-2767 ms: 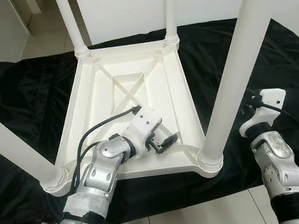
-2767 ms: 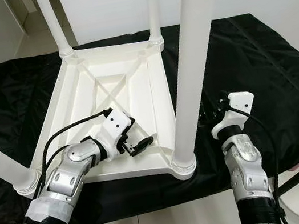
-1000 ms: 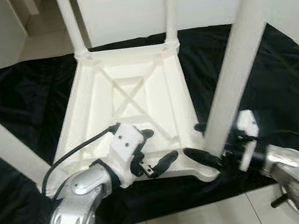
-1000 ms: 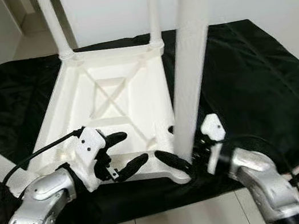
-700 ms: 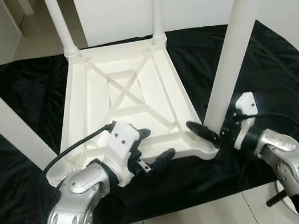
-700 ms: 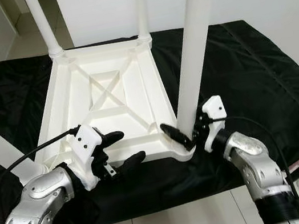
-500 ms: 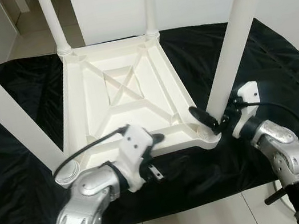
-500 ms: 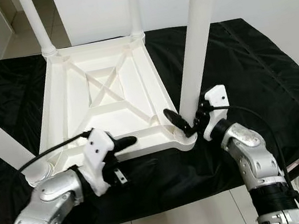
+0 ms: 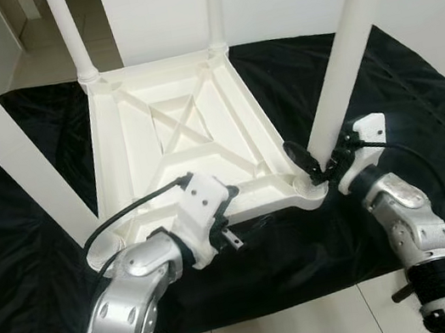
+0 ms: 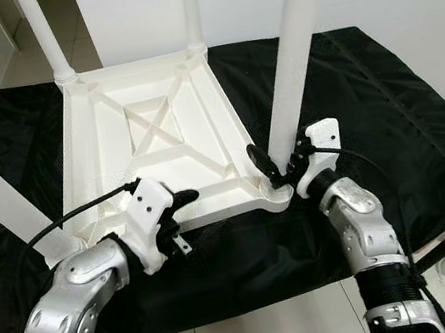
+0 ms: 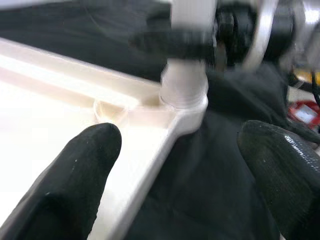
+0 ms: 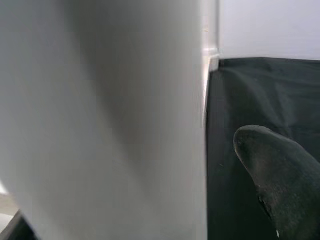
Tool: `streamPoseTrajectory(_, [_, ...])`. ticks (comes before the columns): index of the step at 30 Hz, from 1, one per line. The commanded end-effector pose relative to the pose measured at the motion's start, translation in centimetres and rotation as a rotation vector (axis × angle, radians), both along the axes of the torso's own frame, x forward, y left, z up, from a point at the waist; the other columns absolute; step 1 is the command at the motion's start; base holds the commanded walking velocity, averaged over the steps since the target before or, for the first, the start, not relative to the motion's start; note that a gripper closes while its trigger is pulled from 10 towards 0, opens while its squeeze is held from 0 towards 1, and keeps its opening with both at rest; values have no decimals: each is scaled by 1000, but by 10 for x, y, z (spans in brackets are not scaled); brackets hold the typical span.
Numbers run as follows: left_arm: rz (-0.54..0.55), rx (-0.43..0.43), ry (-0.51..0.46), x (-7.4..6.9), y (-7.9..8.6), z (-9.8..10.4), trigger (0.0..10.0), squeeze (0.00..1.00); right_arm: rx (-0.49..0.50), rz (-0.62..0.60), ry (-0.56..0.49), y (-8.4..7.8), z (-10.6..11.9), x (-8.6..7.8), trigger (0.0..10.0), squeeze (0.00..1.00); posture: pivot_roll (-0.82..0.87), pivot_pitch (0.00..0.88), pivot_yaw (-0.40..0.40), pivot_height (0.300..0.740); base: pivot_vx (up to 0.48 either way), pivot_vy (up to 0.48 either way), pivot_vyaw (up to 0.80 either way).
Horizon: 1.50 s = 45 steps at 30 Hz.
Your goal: Building children table
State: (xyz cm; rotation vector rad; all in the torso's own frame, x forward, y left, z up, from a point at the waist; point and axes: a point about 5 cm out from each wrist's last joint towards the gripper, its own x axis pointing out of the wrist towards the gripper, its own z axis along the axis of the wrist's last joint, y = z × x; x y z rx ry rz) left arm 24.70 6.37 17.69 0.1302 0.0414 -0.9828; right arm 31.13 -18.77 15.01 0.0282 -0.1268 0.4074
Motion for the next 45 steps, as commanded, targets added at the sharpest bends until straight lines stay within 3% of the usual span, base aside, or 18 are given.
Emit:
streamPoseTrajectory(1, [87, 15, -13, 7, 1, -1, 10000, 0, -23, -21, 5, 1, -1, 3, 10000, 0, -73, 30, 10, 740, 0, 0, 0])
streamPoseTrajectory(4, [122, 1, -4, 11, -1, 2, 10000, 0, -109, -13, 8, -4, -5, 2, 10000, 0, -75, 26, 18, 740, 0, 0, 0])
streamPoseTrajectory(10, [100, 24, -32, 9, -7, -1, 10000, 0, -184, 29, 3, -5, -5, 5, 10000, 0, -78, 23, 20, 740, 0, 0, 0])
streamPoseTrajectory(19, [64, 7, 14, 8, -14, -4, 10000, 0, -222, 67, 4, -9, -4, 9, 9843, 0, -74, 18, 6, 740, 0, 0, 0])
streamPoseTrajectory(20, [65, 12, 1, 7, -16, -4, 10000, 0, -229, 72, 6, -11, -4, 9, 0, 0, -68, 15, 2, 740, 0, 0, 0])
streamPoseTrajectory(32, [97, 36, -16, 9, -18, -5, 10000, 0, -253, 63, 43, -15, -12, 9, 0, 0, -69, 10, -4, 740, 0, 0, 0])
streamPoseTrajectory(33, [97, 35, -18, 9, -18, -6, 10000, 0, -236, 32, 66, -15, -14, 8, 10000, 0, -71, 10, -6, 740, 0, 0, 0])
streamPoseTrajectory(37, [98, 33, -18, 8, -20, -7, 10000, 0, -206, -18, 90, -15, -17, 6, 10000, 0, -72, 9, -9, 740, 0, 0, 0])
streamPoseTrajectory(41, [94, 31, -17, 8, -22, -7, 10000, 0, -108, -186, 112, -6, -20, 2, 10000, 0, -82, 6, -7, 740, 0, 0, 0])
streamPoseTrajectory(43, [93, 33, -18, 8, -22, -7, 10000, 0, -93, -202, 113, -4, -21, 2, 10000, 0, -82, 6, -7, 740, 0, 0, 0])
streamPoseTrajectory(45, [87, 33, -18, 8, -23, -8, 10000, 0, -10, -297, 149, 4, -23, 0, 10000, 0, -86, 5, -4, 740, 0, 0, 0])
